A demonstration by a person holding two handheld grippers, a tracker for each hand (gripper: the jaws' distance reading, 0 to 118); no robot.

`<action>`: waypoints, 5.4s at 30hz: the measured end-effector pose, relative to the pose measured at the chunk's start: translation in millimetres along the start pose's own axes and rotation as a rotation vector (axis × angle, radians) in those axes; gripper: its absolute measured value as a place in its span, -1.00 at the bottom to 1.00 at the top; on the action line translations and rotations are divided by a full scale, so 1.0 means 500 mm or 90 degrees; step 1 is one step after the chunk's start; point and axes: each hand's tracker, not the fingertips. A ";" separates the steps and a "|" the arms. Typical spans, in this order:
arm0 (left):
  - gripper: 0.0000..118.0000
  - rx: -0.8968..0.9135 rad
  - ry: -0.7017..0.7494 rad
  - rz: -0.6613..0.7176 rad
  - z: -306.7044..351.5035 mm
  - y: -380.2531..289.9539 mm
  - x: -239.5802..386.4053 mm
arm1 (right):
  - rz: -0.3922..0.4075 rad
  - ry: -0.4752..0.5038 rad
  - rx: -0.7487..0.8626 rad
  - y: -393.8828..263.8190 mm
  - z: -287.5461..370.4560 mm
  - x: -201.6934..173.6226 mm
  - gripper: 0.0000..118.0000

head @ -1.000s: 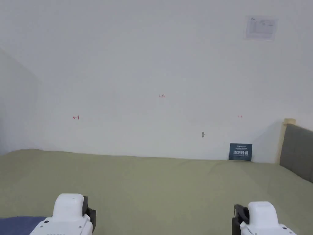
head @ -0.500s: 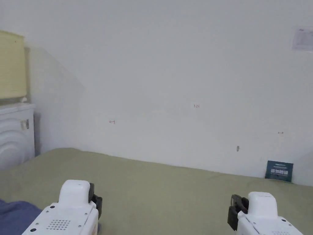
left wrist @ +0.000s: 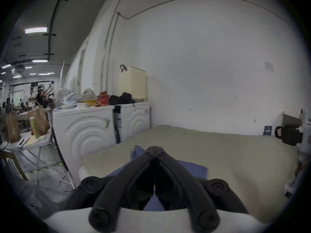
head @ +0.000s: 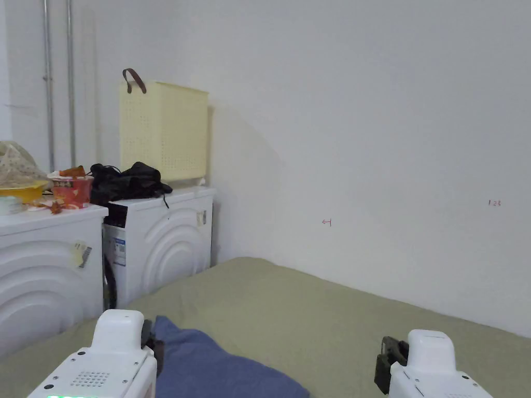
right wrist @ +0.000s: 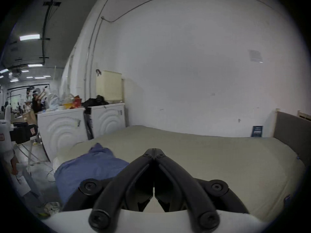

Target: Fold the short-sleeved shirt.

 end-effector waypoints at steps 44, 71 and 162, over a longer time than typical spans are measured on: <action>0.75 -0.765 -0.247 -0.189 -0.656 -0.254 0.283 | -0.015 0.004 -0.113 -0.160 -0.238 0.085 -1.00; -0.97 -0.475 -0.455 -0.177 -0.491 0.026 0.588 | -0.008 -0.151 -0.124 -0.116 0.010 0.298 -1.00; 0.54 -0.734 -0.268 -0.117 -0.580 -0.280 0.718 | -0.089 -0.351 -0.224 -0.194 0.175 0.583 -1.00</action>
